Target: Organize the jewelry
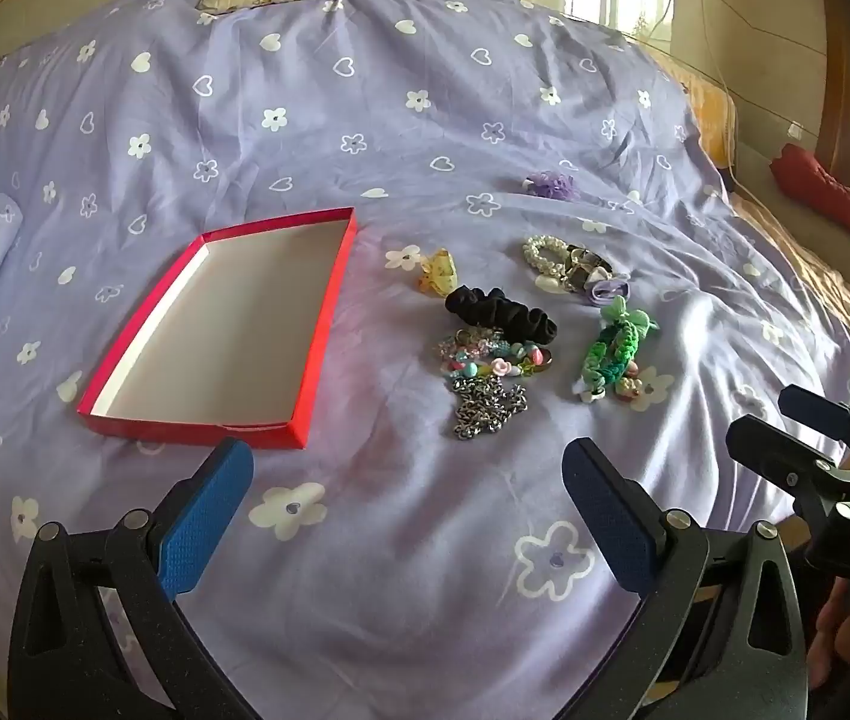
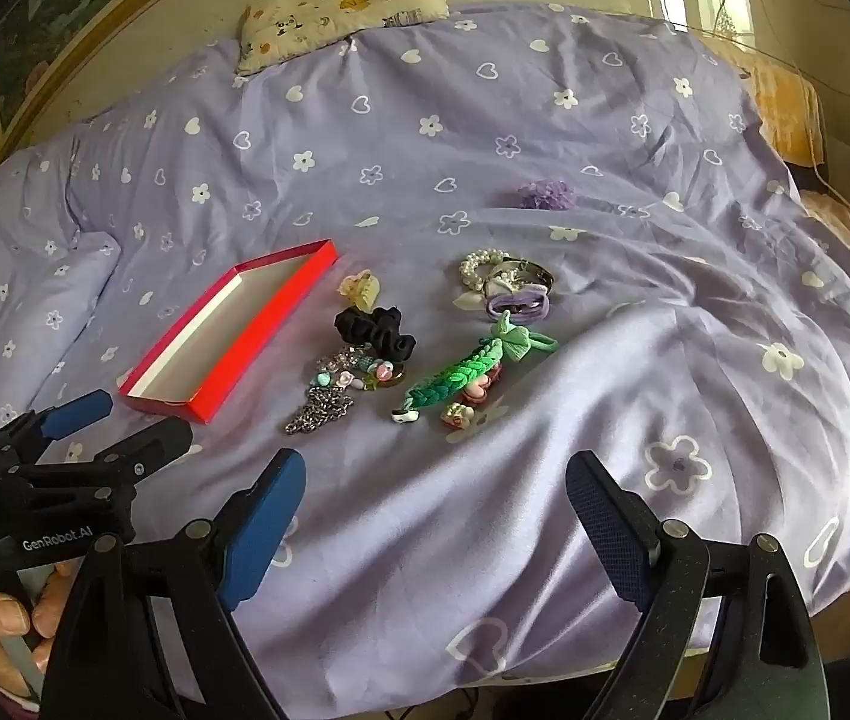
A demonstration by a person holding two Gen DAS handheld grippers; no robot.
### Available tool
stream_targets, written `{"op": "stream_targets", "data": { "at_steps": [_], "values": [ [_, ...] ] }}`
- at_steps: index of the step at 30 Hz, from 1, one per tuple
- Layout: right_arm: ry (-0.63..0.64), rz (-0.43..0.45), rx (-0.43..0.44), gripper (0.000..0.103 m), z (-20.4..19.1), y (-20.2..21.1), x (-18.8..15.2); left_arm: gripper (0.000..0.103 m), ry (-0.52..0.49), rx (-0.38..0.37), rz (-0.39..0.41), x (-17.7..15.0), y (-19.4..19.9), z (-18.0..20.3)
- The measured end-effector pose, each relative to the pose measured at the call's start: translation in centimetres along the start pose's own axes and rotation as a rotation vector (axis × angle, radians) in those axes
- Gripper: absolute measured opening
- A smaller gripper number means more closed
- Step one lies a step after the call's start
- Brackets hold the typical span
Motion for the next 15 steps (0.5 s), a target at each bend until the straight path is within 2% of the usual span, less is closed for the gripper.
{"op": "stream_targets", "data": {
  "at_steps": [15],
  "values": [
    [0.001,-0.004,0.003,0.09,0.1,-0.23,0.04,0.103,0.0,0.0,0.0,-0.08,-0.06,-0.05]
  ]
}}
Point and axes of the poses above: each gripper's, at about its wrist camera, not at the fingertips, and y roughly against the way its jaws point, z to its right, x to its top, the point moved 9 cm from there along -y, roughly the way its jaws point, and after that the axes turned 9 degrees about -x, right-handed, at the moved point
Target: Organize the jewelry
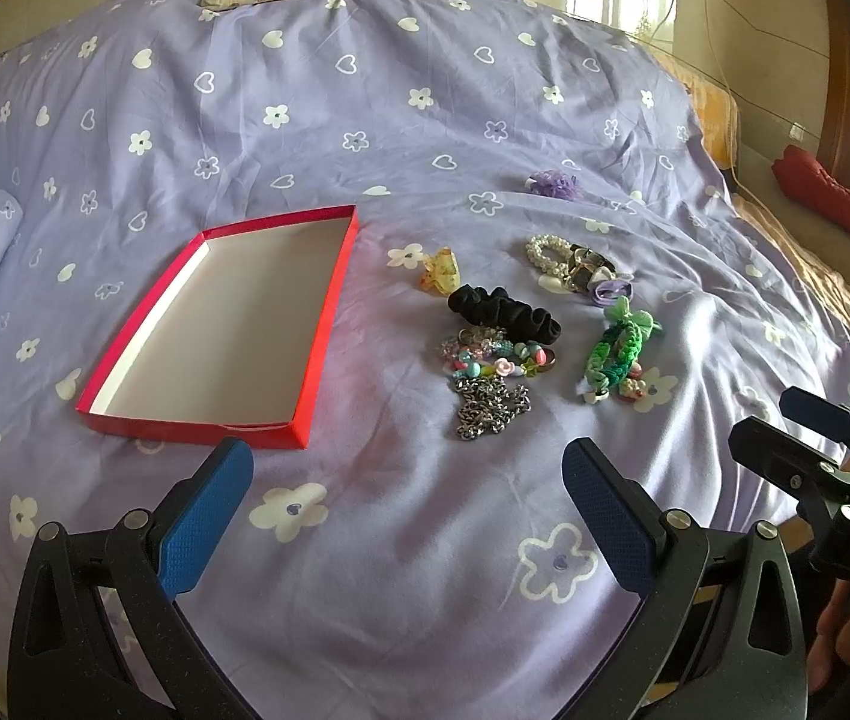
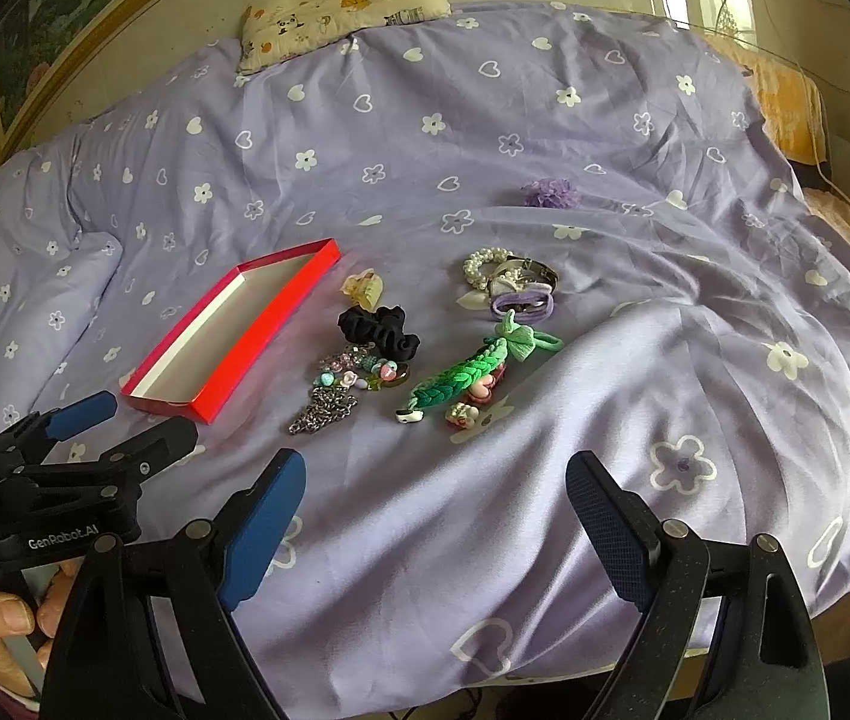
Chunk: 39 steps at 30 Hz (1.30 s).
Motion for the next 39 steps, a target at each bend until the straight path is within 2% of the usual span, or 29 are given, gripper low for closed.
{"op": "stream_targets", "data": {
  "at_steps": [17,25,31,35,39],
  "values": [
    [0.007,-0.013,0.0,0.09,-0.1,-0.5,-0.2,0.103,0.003,-0.003,-0.004,-0.2,0.0,-0.2],
    [0.008,0.007,-0.002,0.09,0.2,-1.5,0.6,0.103,0.01,-0.013,-0.007,-0.1,-0.4,-0.4],
    [0.066,0.012,-0.066,0.09,1.6,-2.9,2.3,0.103,0.036,-0.042,-0.033,1.9,-2.9,-0.9],
    [0.03,0.003,-0.039,0.089,1.7,-3.9,3.1,0.103,0.062,-0.081,-0.048,3.6,-4.3,-0.9],
    [-0.002,-0.016,-0.038,0.08,2.6,-5.5,4.3,0.103,0.081,-0.114,-0.057,5.3,-5.6,-0.8]
  ]
}}
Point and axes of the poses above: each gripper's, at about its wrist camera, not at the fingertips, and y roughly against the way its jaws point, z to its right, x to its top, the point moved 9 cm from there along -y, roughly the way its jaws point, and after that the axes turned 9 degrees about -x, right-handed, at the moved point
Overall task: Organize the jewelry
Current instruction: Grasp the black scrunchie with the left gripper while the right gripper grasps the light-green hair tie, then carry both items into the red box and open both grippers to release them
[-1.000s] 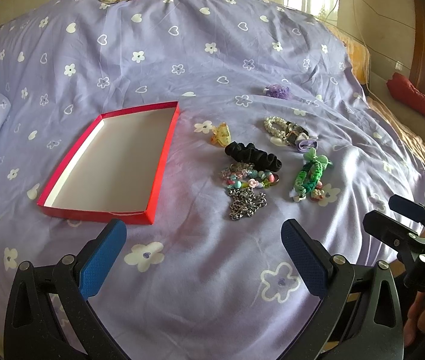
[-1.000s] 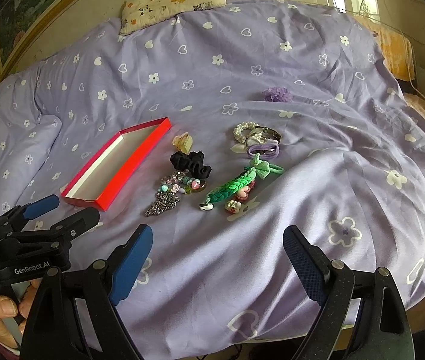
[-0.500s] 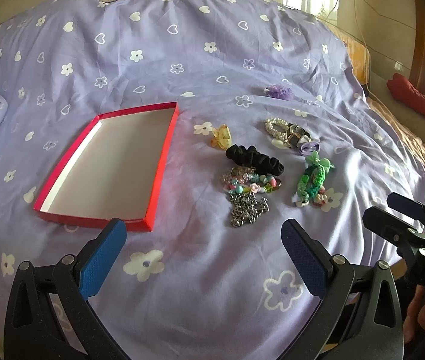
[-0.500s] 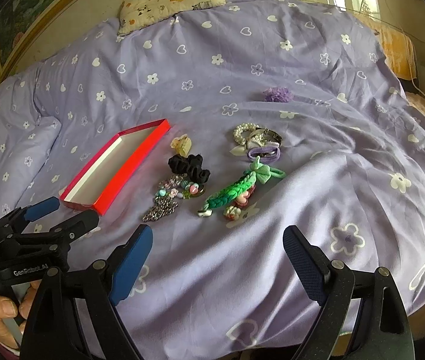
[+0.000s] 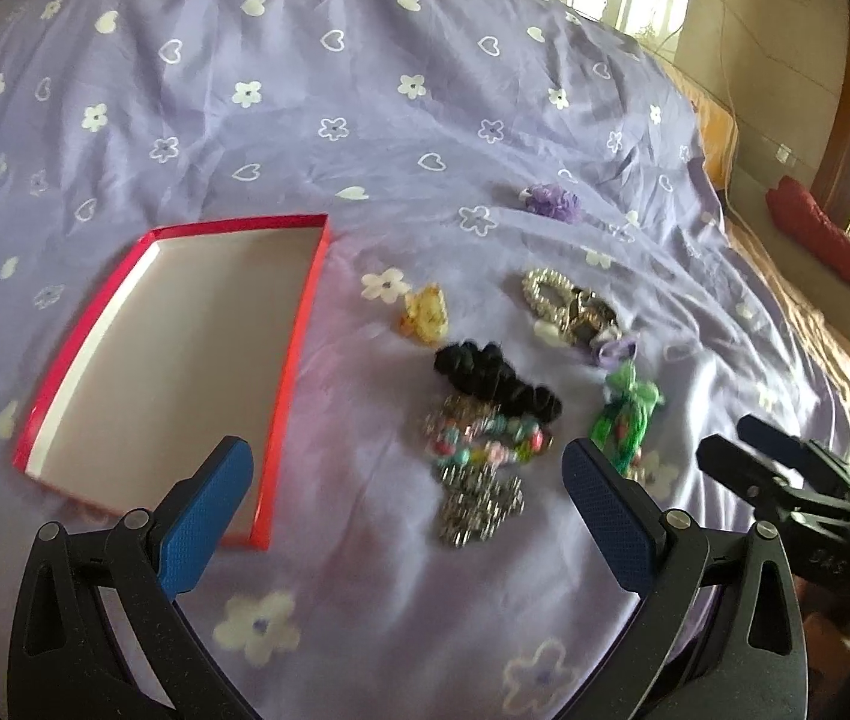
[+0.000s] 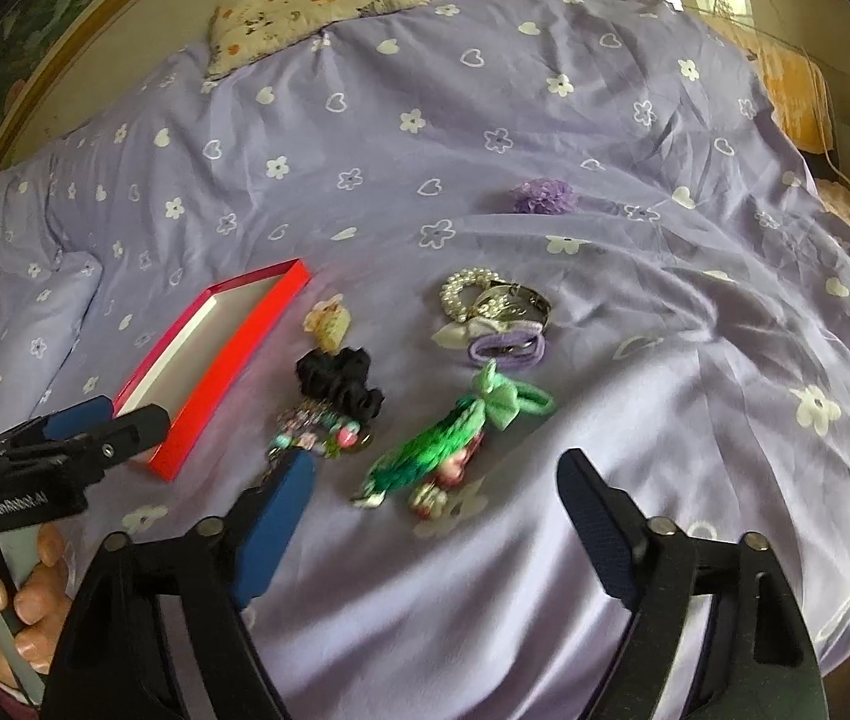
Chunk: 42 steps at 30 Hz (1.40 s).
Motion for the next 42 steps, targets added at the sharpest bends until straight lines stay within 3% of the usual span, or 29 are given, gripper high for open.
{"op": "stream_targets", "data": {
  "at_steps": [7,12,18,21,24,26,35,42],
  "values": [
    [-0.063,-0.022,0.004,0.064,1.7,-2.8,2.0,0.093,0.033,-0.068,-0.066,2.1,-4.0,0.4],
    [-0.081,-0.103,0.026,0.055,1.9,-5.4,2.2,0.087,0.073,-0.105,-0.134,2.7,-7.4,0.2],
    [-0.06,-0.186,0.045,0.042,1.1,-8.5,1.7,0.071,0.088,-0.13,-0.207,2.3,-10.9,0.1],
    [-0.04,-0.218,0.043,0.028,0.9,-9.8,1.2,0.053,0.102,-0.151,-0.246,1.7,-12.4,0.0],
    [-0.034,-0.228,0.039,0.014,1.1,-10.2,0.8,0.028,0.104,-0.179,-0.27,1.3,-13.1,0.2],
    [-0.034,-0.219,0.039,0.011,1.2,-9.9,1.0,0.014,0.092,-0.189,-0.262,1.4,-13.1,0.5],
    [-0.053,-0.119,0.059,0.009,0.8,-7.1,3.5,0.009,0.083,-0.217,-0.173,3.1,-9.5,0.5],
    [-0.05,-0.09,0.143,0.009,-2.6,-4.9,4.3,0.009,0.118,-0.218,-0.099,3.9,-5.2,-1.3]
  ]
}}
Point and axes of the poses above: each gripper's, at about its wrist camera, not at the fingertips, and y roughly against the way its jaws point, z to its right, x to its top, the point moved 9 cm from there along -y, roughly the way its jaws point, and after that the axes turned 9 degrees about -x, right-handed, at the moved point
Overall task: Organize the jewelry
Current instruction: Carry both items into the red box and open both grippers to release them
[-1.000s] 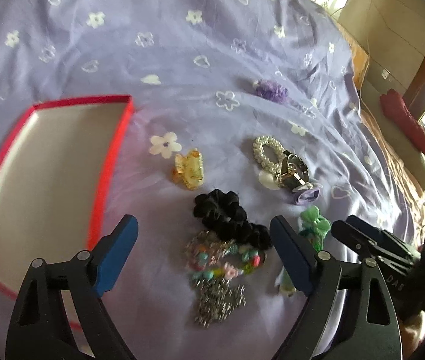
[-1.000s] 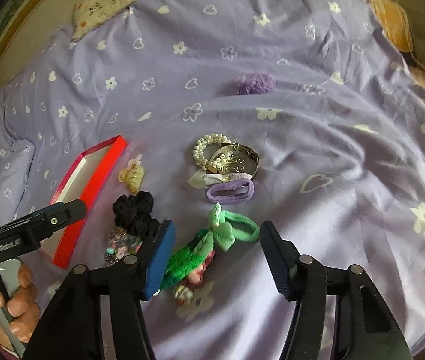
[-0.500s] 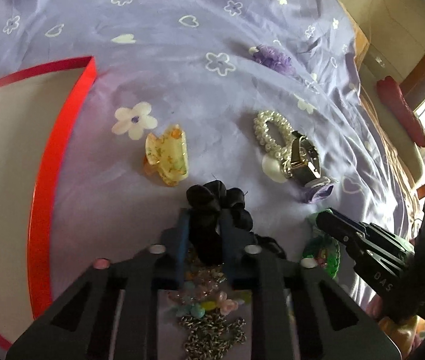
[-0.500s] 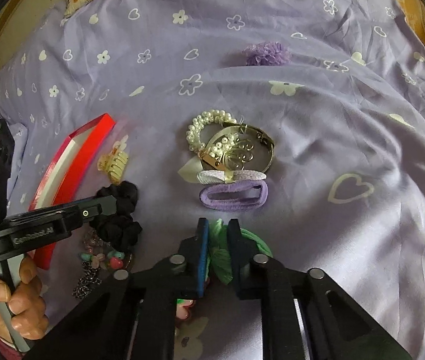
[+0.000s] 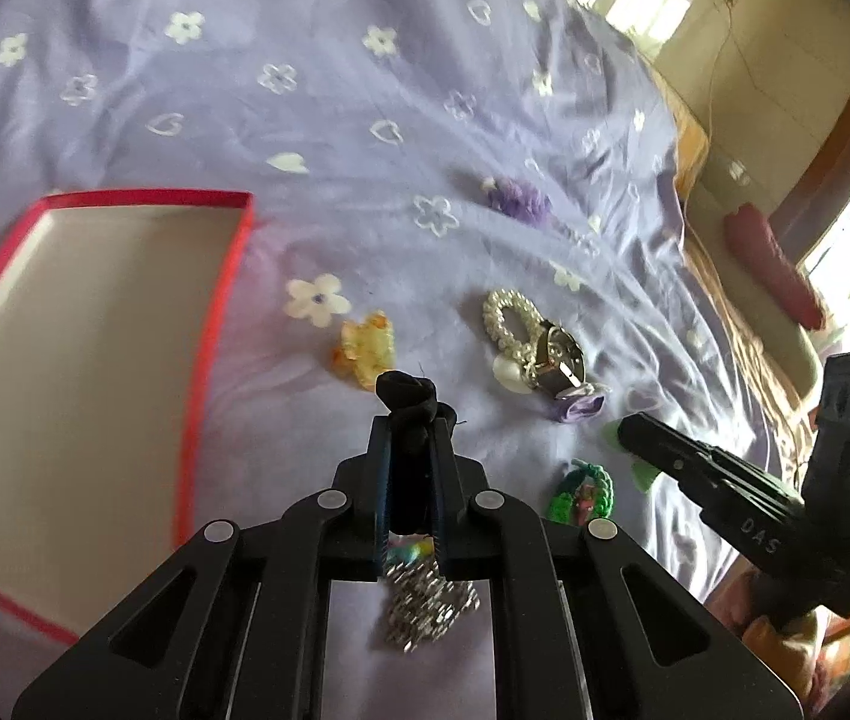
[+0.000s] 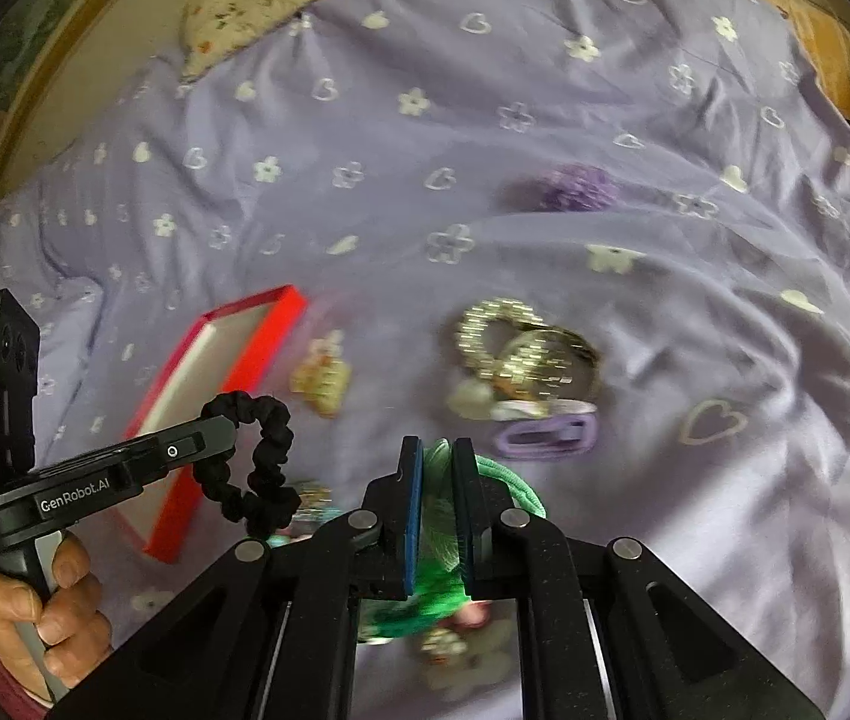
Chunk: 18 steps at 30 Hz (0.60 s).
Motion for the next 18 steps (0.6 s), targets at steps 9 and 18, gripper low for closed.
{"op": "stream_targets", "data": {
  "at_steps": [9,18],
  "values": [
    [0.048,0.005,0.117,0.009,-6.9,0.5,-0.4,0.009,0.071,0.039,0.087,-0.4,5.8,-4.1],
    [0.126,-0.022,0.212,0.009,-13.9,-0.1,-1.4,0.009,0.144,0.089,0.144,-1.1,9.9,-9.2]
  ]
}}
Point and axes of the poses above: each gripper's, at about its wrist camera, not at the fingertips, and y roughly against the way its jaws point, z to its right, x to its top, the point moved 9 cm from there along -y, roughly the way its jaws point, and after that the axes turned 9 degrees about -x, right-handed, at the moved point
